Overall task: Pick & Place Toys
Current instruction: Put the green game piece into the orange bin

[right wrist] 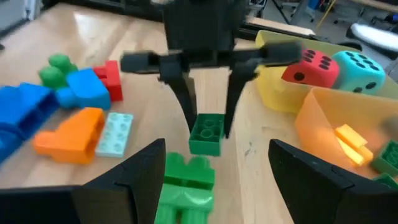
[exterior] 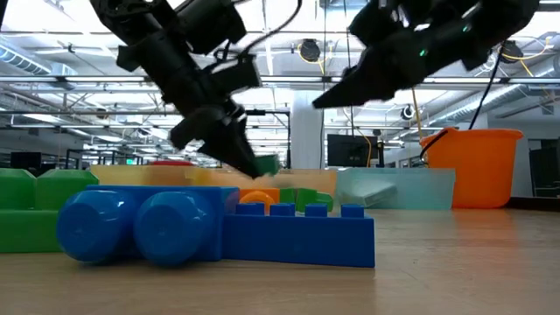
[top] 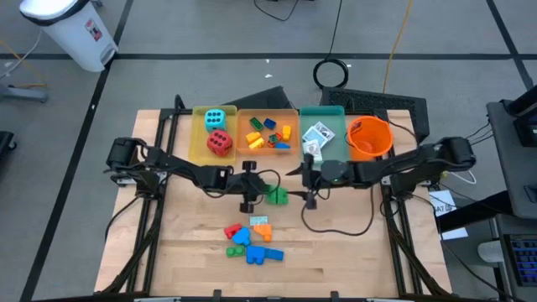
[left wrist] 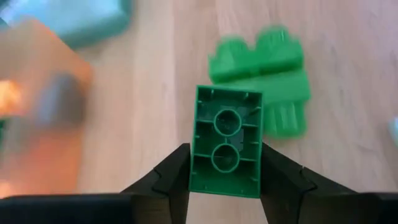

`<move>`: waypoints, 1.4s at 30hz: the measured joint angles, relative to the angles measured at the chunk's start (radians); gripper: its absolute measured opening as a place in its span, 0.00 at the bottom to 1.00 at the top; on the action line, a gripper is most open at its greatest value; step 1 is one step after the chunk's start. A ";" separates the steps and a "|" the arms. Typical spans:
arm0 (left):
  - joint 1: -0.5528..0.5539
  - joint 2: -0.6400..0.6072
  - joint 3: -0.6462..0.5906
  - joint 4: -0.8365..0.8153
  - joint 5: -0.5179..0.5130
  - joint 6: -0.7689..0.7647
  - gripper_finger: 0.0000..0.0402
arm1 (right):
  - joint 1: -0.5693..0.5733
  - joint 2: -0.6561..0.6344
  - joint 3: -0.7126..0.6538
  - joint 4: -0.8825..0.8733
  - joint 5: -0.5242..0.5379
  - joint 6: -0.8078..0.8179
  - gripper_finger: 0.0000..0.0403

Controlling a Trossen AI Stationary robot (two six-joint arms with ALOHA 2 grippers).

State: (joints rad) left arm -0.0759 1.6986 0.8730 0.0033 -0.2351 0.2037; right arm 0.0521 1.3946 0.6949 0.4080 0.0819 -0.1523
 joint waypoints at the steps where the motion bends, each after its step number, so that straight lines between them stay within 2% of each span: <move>1: 0.000 -0.005 0.001 0.023 -0.005 0.001 0.37 | 0.000 0.030 0.000 0.031 0.003 -0.019 0.63; 7: -0.005 -0.053 0.002 0.055 -0.069 0.030 0.40 | -0.006 0.170 -0.001 0.198 0.027 -0.128 0.63; 14: -0.005 -0.065 0.002 0.111 -0.081 0.049 0.37 | -0.018 0.260 0.001 0.382 0.023 -0.133 0.63; 26: -0.015 -0.066 0.002 0.152 -0.081 0.109 0.38 | -0.027 0.296 0.001 0.444 0.026 -0.148 0.62; 32: -0.009 -0.066 0.002 0.152 -0.081 0.116 0.37 | -0.027 0.295 0.001 0.456 0.031 -0.148 0.56; 37: -0.009 -0.066 0.002 0.157 -0.085 0.141 0.40 | -0.026 0.295 0.001 0.456 0.072 -0.148 0.47; 42: -0.009 -0.066 0.002 0.158 -0.086 0.154 0.37 | -0.026 0.295 0.001 0.455 0.070 -0.148 0.38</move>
State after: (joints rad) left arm -0.0845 1.6329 0.8745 0.1614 -0.3214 0.3576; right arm 0.0265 1.6901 0.6956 0.8627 0.1518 -0.3004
